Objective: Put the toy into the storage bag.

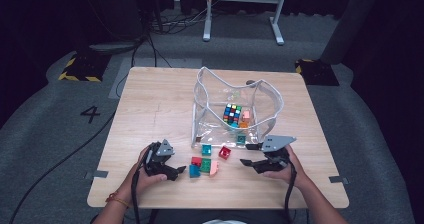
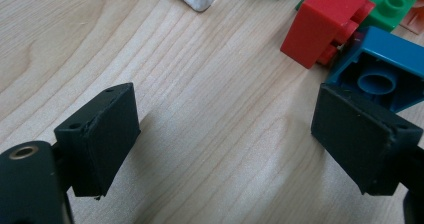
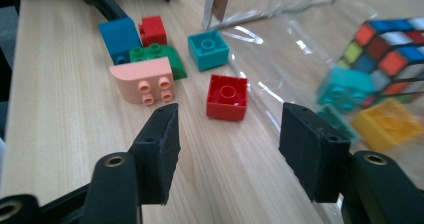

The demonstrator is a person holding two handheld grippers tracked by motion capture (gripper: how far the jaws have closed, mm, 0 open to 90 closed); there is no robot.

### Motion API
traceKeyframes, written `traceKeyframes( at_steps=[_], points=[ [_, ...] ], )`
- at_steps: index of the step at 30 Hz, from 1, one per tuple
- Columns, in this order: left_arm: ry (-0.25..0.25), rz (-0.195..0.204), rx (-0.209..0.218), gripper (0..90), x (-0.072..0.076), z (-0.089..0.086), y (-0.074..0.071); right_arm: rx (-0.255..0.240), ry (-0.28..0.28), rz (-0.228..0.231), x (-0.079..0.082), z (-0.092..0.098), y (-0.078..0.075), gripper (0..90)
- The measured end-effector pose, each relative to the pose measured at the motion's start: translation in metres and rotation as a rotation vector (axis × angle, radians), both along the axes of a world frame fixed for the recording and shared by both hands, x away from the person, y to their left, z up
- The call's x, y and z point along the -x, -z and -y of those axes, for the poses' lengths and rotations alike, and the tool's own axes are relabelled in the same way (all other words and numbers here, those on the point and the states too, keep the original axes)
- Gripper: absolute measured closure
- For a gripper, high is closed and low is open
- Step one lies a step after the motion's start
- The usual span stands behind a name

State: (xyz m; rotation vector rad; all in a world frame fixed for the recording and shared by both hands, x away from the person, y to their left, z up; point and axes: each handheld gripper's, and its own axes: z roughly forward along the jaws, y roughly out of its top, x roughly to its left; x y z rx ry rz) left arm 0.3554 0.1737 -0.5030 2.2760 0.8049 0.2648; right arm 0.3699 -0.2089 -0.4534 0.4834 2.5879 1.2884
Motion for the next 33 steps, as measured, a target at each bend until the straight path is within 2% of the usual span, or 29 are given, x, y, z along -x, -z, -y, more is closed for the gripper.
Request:
traceKeyframes(
  at_steps=[2, 5, 6, 7, 8, 11, 12, 19, 21, 24, 26, 31, 33],
  points=[
    [0.0, 0.0, 0.0, 12.0, 0.0, 0.0, 0.0, 0.011, 0.0, -0.026, -0.004, -0.009, 0.009, 41.3],
    [0.0, 0.0, 0.0, 12.0, 0.0, 0.0, 0.0, 0.028, -0.017, -0.007, -0.013, -0.025, 0.02, 40.9],
    [-0.001, 0.0, 0.0, 12.0, 0.0, 0.0, 0.0, 0.032, 0.01, -0.045, -0.012, -0.028, 0.021, 40.9],
    [0.0, 0.0, 0.0, 12.0, 0.0, 0.0, 0.0, 0.026, 0.014, -0.057, -0.014, -0.032, 0.023, 40.9],
    [-0.001, 0.0, 0.0, 12.0, 0.0, 0.0, 0.0, 0.016, 0.011, -0.039, -0.017, -0.036, 0.026, 40.8],
    [0.0, 0.0, 0.0, 12.0, 0.0, 0.0, 0.0, 0.009, 0.03, -0.051, -0.024, -0.042, 0.033, 40.4],
    [0.0, 0.0, 0.0, 12.0, 0.0, 0.0, 0.0, 0.02, 0.055, -0.074, -0.023, -0.044, 0.033, 40.5],
    [0.0, 0.0, 0.0, 12.0, 0.0, 0.0, 0.0, 0.022, 0.047, -0.106, -0.026, -0.055, 0.044, 45.5],
    [0.0, 0.0, 0.0, 12.0, 0.0, 0.0, 0.0, 0.032, 0.04, -0.111, -0.026, -0.056, 0.045, 54.2],
    [0.0, 0.0, 0.0, 12.0, 0.0, 0.0, 0.0, 0.034, 0.049, -0.116, -0.027, -0.053, 0.045, 58.8],
    [0.002, 0.0, 0.0, 12.0, 0.0, 0.0, 0.0, 0.038, 0.061, -0.109, -0.027, -0.05, 0.044, 59.0],
    [0.002, 0.0, 0.001, 12.0, 0.0, 0.0, 0.0, 0.023, 0.044, -0.095, -0.026, -0.041, 0.04, 59.1],
    [0.002, 0.0, 0.0, 12.0, 0.0, 0.0, 0.0, 0.004, 0.021, -0.06, -0.027, -0.035, 0.037, 59.1]
  ],
)
